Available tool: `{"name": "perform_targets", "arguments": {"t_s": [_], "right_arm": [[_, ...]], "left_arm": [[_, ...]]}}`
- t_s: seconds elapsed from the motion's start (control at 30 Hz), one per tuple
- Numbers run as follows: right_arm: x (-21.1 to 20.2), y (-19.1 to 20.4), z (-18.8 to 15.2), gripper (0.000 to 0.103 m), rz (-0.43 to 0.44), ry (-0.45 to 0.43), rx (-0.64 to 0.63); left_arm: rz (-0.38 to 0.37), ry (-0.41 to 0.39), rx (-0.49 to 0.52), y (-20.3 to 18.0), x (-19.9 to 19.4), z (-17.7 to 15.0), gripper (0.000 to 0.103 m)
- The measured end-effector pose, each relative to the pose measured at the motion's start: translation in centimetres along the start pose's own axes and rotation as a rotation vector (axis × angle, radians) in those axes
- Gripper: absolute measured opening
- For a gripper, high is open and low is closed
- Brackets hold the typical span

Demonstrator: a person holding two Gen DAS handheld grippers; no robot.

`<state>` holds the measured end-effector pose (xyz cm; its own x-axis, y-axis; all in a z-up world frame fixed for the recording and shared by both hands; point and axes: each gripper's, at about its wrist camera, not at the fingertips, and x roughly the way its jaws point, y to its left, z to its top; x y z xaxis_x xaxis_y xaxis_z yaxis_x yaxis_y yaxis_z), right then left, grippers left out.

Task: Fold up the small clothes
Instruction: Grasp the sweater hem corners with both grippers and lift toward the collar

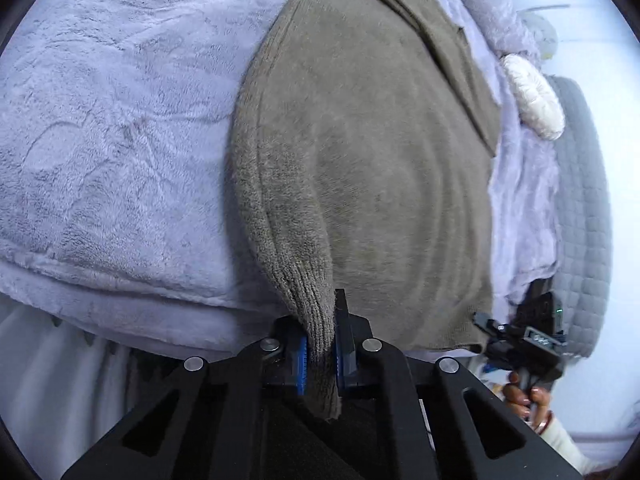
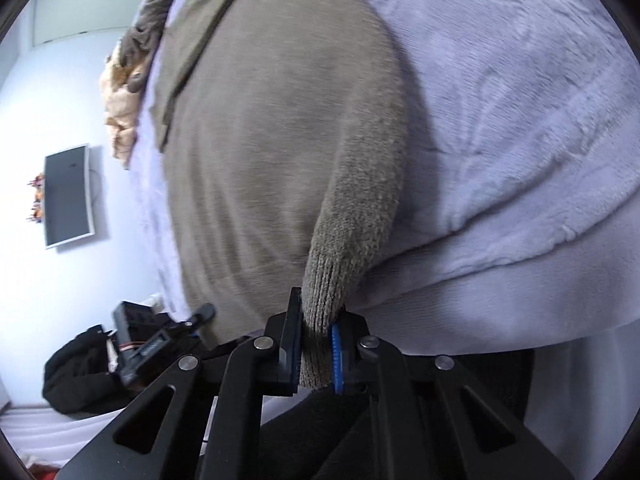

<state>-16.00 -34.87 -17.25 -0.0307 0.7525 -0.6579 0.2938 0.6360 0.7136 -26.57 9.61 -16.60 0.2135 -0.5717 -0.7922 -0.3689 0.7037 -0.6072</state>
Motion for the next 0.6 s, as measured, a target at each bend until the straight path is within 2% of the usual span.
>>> {"name": "perform_targets", "arguments": {"t_s": [0.13, 0.27, 0.43, 0.6], "right_arm": [[-0.3, 1.8, 0.9, 0.012, 0.087, 0.007, -0.006], [-0.6, 3.1, 1.6, 0.012, 0.149, 0.014, -0.009], [-2.3, 4.4, 3.8, 0.012, 0.237, -0.010, -0.006], [-4.0, 7.0, 7.6, 0.012, 0.313, -0.050, -0.029]], "left_arm": [[-0.048, -0.024, 0.028, -1.6, -1.3, 1.3, 0.011], [-0.092, -0.052, 0.085, -5.3, -2.1, 3.6, 0.011], [-0.145, -0.102, 0.102, -9.2, -3.7, 7.7, 0.011], [-0.160, -0.171, 0.114, -12.6, -5.2, 12.3, 0.011]]}}
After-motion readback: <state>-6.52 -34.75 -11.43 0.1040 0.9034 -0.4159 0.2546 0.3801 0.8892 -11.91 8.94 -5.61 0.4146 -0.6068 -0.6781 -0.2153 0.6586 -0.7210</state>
